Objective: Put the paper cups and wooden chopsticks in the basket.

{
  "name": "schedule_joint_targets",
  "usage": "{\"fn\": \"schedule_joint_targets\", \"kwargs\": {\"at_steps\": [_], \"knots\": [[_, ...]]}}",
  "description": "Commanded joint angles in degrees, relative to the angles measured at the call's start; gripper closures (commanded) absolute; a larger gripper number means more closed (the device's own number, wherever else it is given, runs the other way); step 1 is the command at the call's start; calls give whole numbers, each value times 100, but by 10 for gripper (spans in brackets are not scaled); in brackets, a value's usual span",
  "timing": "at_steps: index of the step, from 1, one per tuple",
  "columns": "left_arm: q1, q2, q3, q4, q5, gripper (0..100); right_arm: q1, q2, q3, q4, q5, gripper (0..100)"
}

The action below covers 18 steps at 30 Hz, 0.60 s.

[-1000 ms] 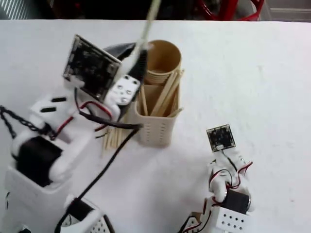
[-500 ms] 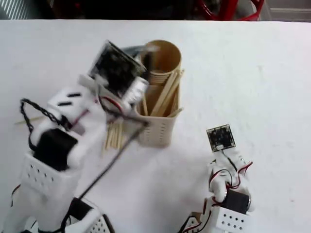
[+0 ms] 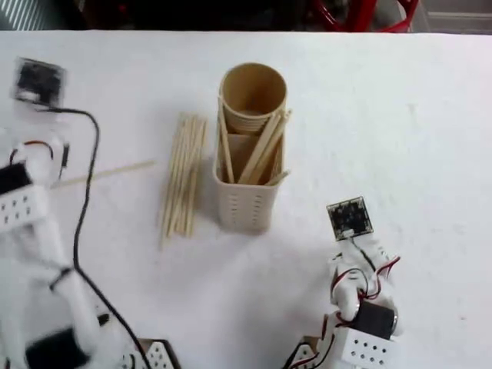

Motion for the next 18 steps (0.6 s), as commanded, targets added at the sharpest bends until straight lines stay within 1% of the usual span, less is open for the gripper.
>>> {"fn": "schedule_joint_targets", "kwargs": {"at_steps": [1, 3, 4, 7, 9, 12, 16, 18], "knots": [[-101, 954, -914, 422, -633, 858, 22, -31, 53, 22, 26, 942], [-84, 1516, -1495, 765, -686, 856, 22, -31, 53, 22, 26, 942], [-40, 1807, -1776, 976, -844, 854, 22, -31, 53, 22, 26, 942], [321, 2651, -2479, 1714, -1943, 854, 22, -31, 53, 22, 26, 942], [567, 3108, -2822, 1969, -2347, 857, 22, -31, 53, 22, 26, 942], [796, 3670, -3341, 1943, -2418, 857, 22, -31, 53, 22, 26, 942], [963, 4418, -3965, 1705, -2418, 854, 22, -31, 53, 22, 26, 942], [1068, 4813, -4246, 1758, -2585, 857, 22, -31, 53, 22, 26, 942]]}}
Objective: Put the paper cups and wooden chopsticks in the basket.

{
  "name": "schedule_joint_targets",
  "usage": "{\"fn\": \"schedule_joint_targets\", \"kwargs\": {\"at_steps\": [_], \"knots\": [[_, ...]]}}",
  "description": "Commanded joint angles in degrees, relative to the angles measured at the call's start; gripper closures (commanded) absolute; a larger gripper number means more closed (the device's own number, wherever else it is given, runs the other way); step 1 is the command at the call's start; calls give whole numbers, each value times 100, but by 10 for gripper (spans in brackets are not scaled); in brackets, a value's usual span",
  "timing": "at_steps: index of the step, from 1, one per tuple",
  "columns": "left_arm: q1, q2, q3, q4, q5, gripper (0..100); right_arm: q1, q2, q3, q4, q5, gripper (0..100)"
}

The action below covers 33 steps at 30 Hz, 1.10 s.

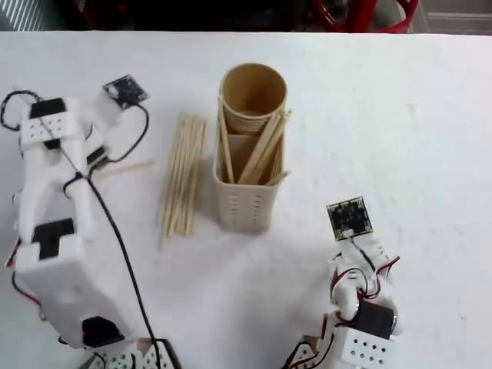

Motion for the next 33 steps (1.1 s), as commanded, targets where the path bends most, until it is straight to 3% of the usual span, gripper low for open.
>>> {"fn": "schedule_joint_targets", "kwargs": {"at_steps": [1, 15, 22, 26, 33], "knots": [[207, 505, -695, 62, -308, 857, 22, -31, 53, 22, 26, 942], [330, 1692, -1319, 299, -492, 859, 22, -31, 53, 22, 26, 942], [479, 2132, -1354, 316, -466, 975, 22, -31, 53, 22, 26, 942], [479, 1842, -1345, 396, -334, 979, 22, -31, 53, 22, 26, 942], [664, 215, -1319, 844, 633, 978, 22, -31, 53, 22, 26, 942]]}}
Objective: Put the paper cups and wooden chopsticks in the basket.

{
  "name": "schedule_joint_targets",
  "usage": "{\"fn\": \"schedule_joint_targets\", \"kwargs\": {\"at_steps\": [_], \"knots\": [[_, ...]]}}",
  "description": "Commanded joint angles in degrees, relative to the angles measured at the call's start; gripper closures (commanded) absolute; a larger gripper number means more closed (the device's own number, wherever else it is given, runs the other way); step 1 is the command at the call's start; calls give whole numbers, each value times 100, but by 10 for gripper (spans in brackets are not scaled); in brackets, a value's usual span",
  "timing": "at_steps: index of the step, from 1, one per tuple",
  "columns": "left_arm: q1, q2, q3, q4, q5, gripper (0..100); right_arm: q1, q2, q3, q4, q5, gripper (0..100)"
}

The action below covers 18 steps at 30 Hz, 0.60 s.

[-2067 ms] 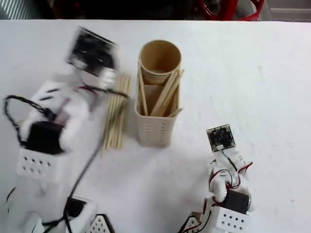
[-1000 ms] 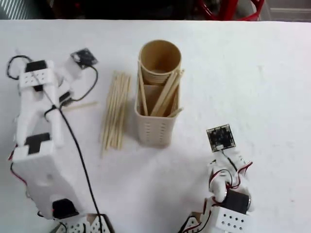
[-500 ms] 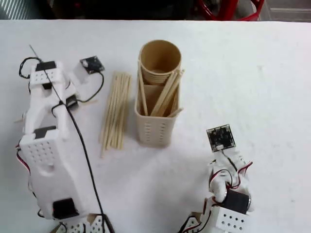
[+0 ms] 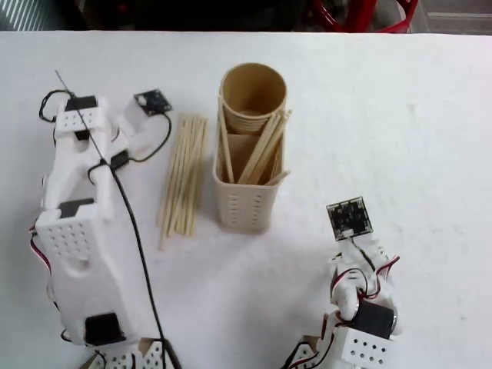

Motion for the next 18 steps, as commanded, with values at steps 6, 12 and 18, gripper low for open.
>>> {"fn": "schedule_joint_targets", "kwargs": {"at_steps": [6, 12, 18], "knots": [[734, -2782, -114, 800, 1749, 978, 22, -31, 53, 22, 26, 942], [1824, -4840, -123, 1134, 2945, 978, 22, -31, 53, 22, 26, 942], [3618, -7125, -114, 220, 4009, 978, 22, -31, 53, 22, 26, 942]]}}
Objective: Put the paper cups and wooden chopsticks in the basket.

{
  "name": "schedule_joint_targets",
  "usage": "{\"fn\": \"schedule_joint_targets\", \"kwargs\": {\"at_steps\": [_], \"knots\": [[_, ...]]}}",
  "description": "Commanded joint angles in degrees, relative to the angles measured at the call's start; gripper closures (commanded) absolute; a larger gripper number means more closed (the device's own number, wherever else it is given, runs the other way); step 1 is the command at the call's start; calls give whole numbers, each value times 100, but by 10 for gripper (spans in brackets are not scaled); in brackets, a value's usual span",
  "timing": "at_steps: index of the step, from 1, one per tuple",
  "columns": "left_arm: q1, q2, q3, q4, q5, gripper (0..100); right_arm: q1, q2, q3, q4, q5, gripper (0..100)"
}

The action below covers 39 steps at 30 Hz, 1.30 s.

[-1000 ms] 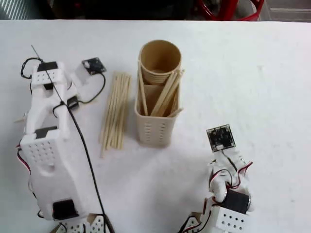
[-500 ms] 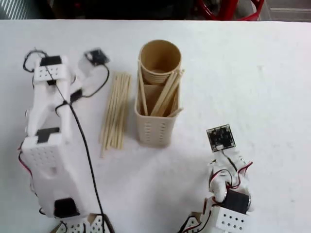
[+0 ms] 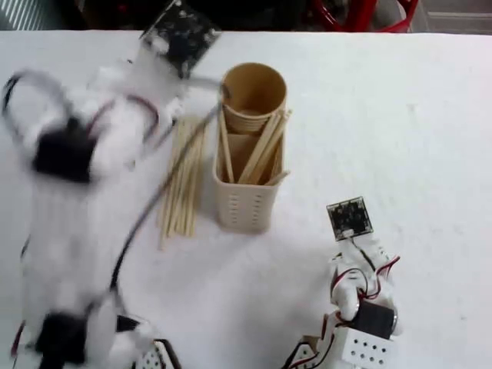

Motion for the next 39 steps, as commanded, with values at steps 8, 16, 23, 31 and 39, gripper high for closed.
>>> {"fn": "schedule_joint_targets", "kwargs": {"at_steps": [8, 16, 23, 31, 39], "knots": [[2545, -1367, -18, -1521, 756, 977, 22, -31, 53, 22, 26, 942], [3029, -1007, 888, -2919, 738, 977, 22, -31, 53, 22, 26, 942], [2756, -716, 2233, -3719, 580, 942, 22, -31, 53, 22, 26, 942], [2396, -716, 2602, -3789, 580, 920, 22, -31, 53, 22, 26, 942], [1138, -1095, 2303, -3209, 659, 945, 22, -31, 53, 22, 26, 942]]}}
